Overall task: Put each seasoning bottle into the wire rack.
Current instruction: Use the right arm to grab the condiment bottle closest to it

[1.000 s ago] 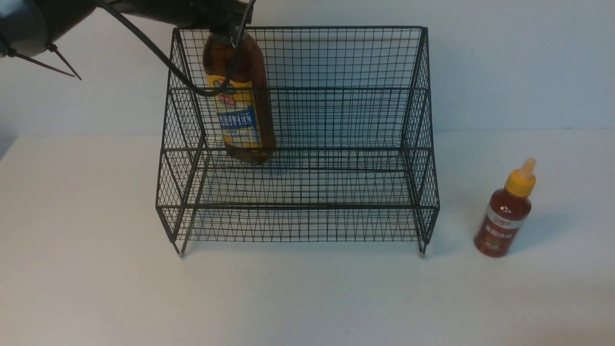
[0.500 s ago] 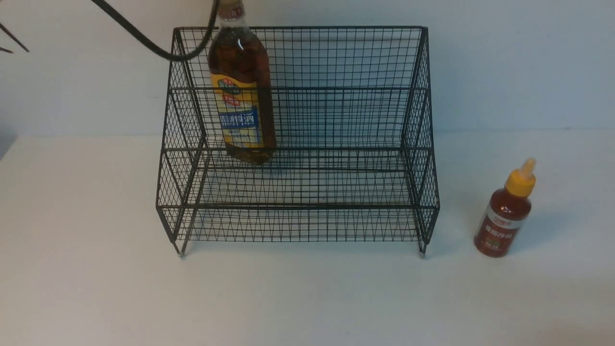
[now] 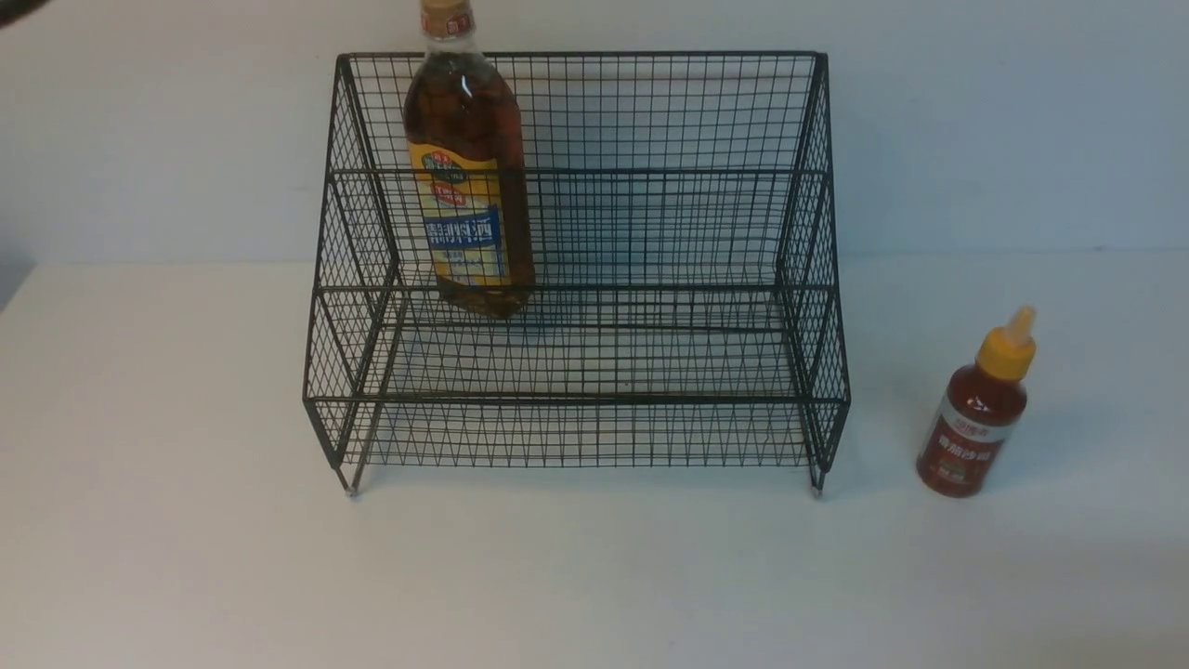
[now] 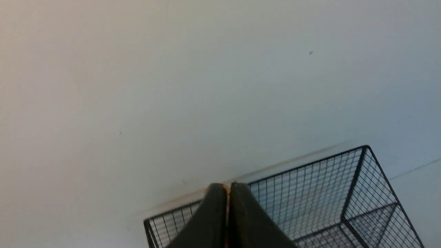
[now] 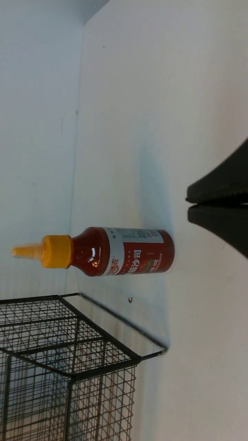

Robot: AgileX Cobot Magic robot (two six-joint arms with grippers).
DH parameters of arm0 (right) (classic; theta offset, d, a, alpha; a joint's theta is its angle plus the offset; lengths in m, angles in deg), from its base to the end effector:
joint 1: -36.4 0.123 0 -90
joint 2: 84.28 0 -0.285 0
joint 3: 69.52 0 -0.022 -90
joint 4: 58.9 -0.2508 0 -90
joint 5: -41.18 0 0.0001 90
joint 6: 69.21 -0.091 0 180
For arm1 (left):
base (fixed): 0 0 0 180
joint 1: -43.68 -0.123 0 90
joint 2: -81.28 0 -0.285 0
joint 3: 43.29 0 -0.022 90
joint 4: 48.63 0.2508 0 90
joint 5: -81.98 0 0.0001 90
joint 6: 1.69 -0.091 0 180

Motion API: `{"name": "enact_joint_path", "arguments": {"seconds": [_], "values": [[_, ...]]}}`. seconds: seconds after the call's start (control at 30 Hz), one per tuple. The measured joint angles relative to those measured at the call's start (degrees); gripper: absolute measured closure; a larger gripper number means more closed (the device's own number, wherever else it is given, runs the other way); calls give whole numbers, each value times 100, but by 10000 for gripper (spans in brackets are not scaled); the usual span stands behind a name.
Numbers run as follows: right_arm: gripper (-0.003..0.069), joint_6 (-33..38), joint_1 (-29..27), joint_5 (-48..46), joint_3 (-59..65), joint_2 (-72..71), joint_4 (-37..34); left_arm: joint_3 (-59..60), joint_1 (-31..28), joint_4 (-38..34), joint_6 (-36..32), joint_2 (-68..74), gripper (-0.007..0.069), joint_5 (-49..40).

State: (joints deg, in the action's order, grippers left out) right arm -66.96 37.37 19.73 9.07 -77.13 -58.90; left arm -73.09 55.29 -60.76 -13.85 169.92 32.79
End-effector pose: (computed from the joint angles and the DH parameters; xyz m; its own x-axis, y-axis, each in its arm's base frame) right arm 0.0526 0.0009 0.1721 -0.2946 -0.0443 -0.9546 -0.0285 0.9989 -0.0375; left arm 0.2735 -0.0710 0.5296 -0.2667 0.1280 -0.9552 0.3677 0.9297 0.0219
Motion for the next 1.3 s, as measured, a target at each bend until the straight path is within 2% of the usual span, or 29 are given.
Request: {"name": "enact_joint_path", "arguments": {"seconds": [0.17, 0.4, 0.67, 0.93, 1.3], "values": [[671, 0, 0, 0, 0, 0, 0, 94, 0, -147, 126, 578, 629, -1000], [671, 0, 0, 0, 0, 0, 0, 187, 0, -561, 126, 1649, 629, -1446], [671, 0, 0, 0, 0, 0, 0, 187, 0, -719, 108, 2326, 629, -1126], [671, 0, 0, 0, 0, 0, 0, 187, 0, -758, -36, 2829, 629, -259], [671, 0, 0, 0, 0, 0, 0, 187, 0, -982, -65, 3244, 629, 195]]}}
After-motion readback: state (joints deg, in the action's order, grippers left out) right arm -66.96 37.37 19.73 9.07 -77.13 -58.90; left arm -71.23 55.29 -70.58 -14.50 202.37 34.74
